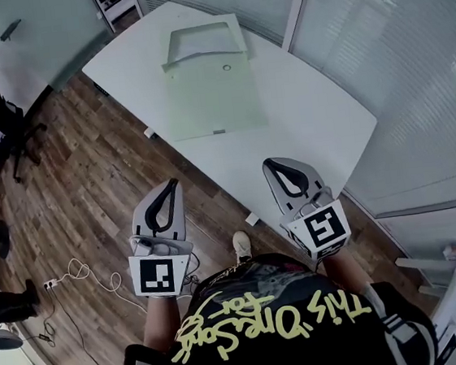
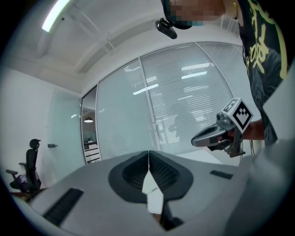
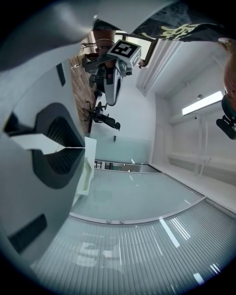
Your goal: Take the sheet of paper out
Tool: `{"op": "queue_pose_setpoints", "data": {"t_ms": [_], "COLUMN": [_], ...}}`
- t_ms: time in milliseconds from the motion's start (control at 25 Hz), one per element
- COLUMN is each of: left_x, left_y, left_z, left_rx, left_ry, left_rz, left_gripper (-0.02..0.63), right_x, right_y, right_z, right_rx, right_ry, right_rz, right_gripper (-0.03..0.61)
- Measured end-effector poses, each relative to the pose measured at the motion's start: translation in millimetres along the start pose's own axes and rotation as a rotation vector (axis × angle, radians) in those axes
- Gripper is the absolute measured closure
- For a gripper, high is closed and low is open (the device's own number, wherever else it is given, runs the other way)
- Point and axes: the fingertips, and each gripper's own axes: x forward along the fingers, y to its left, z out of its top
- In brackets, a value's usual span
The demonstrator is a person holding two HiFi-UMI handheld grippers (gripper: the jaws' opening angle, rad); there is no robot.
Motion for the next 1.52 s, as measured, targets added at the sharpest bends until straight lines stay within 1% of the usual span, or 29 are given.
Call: {"op": "queue_pose_setpoints", "data": {"t_ms": [240, 520, 800, 960, 1200, 1360, 1520], "left_x": [12.2, 9.6, 18.3, 14.7, 5.0, 8.8, 17.0], "left_y": [1.3, 7.8, 8.0, 5.9, 5.9, 12.9, 14.0], "left_z": [0.2, -2.4, -1.1, -5.7, -6.6, -8.4, -8.4], "left_rx": [0.007, -0.001, 0.000, 0.003, -0.014, -0.008, -0.001], "left_ry": [0.000, 0.024, 0.021, 0.038, 0.051, 0.054, 0.039], "left_rz": [0.018, 0.022, 0.026, 0.046, 0.068, 0.077, 0.062], "left_gripper": [0.603, 0.604, 0.604, 0.604, 0.603, 0.603, 0.603], "right_x": [8.8, 15.3, 19.5, 21.7, 23.6, 29.1, 32.0], "right_y": [-11.0, -5.2, -9.2, -3.5, 3.0, 1.4, -2.4], "right_z": [-3.7, -0.3, -6.2, -3.6, -4.7, -8.0, -9.3], "right_rx": [0.004, 0.008, 0.030, 0.025, 0.023, 0.021, 0.029], "right_ry": [0.000, 0.002, 0.007, -0.002, 0.005, 0.011, 0.010], "right_rz": [0.021, 0.034, 0.047, 0.079, 0.108, 0.111, 0.096], "right_gripper": [0.569, 0.569, 0.569, 0.569, 0.569, 0.569, 0.569]}}
